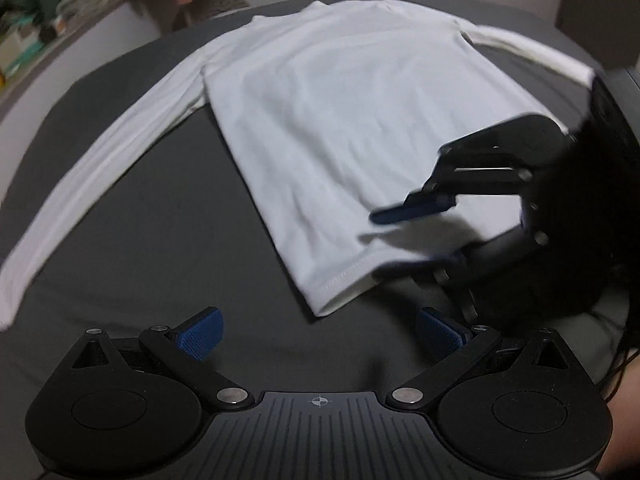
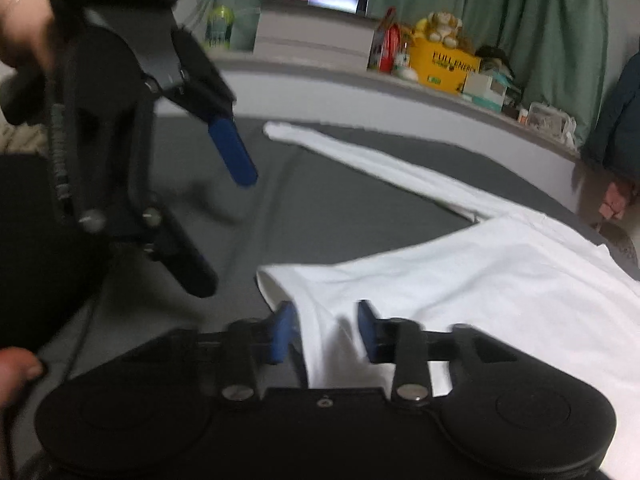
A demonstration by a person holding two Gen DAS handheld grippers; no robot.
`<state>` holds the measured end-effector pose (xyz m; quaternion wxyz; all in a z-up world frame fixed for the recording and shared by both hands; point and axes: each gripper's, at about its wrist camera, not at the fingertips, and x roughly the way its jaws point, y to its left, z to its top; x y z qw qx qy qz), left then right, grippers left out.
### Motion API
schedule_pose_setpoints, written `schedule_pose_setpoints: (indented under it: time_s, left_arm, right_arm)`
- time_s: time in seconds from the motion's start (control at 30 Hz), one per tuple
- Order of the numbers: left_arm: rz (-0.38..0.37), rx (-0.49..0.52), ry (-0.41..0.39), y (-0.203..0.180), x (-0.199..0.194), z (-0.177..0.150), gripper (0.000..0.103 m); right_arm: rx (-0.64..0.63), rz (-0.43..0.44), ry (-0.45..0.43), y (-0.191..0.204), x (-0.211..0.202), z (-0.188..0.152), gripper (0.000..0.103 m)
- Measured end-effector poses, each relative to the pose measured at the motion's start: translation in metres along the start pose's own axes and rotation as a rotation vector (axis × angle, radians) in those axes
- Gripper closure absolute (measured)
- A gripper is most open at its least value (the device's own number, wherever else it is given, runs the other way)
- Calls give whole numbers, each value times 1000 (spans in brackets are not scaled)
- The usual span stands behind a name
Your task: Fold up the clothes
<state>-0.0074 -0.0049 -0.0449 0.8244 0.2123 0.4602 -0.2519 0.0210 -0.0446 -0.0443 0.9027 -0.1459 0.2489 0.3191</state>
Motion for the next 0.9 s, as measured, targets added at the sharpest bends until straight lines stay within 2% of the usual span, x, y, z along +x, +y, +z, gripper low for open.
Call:
schedule_pose_setpoints:
  time_s: [0.03, 0.1, 0.2, 0.3, 0.47, 0.6, 0.63, 0.7, 0.73, 0.77, 0.83, 0.9]
  left_arm:
    - [2, 0, 0, -1, 0, -2, 0]
    - [-1, -23, -24, -3, 1, -2, 0]
    - [-5, -51, -46, -7, 7, 0, 0]
    - [-17, -83, -104, -11, 7, 7, 0]
    - [-37, -219, -186, -15, 13, 21, 0]
    - [-68, -385, -211, -19, 30, 32, 1]
    - [-70, -425, -205, -20, 34, 34, 5]
    - [-65, -481, -187, -24, 42, 36, 26]
    - [-56, -507, -181, -25, 45, 35, 44]
    - [-53, -533, -175, -26, 48, 34, 51]
    - [-60, -584, -163, -25, 54, 31, 54]
    - [-99, -631, -175, -27, 59, 29, 54]
  right_arm:
    - [43, 9, 1, -5, 0, -1, 96]
    - [139, 30, 3, -17, 0, -2, 97]
    - [399, 93, 1, -55, -4, -6, 97]
    - [640, 134, -3, -89, -6, -19, 97]
    - [1030, 180, 7, -136, 0, -55, 97]
    - [1226, 227, 1, -150, 8, -79, 97]
    - [1245, 228, 0, -150, 7, -84, 97]
    - [1280, 231, -4, -152, 7, -92, 97]
    - [1282, 231, -2, -151, 8, -92, 97]
    - [1284, 231, -1, -151, 8, -92, 97]
    - [1288, 231, 2, -151, 9, -93, 97]
    - [1292, 231, 5, -150, 11, -93, 97]
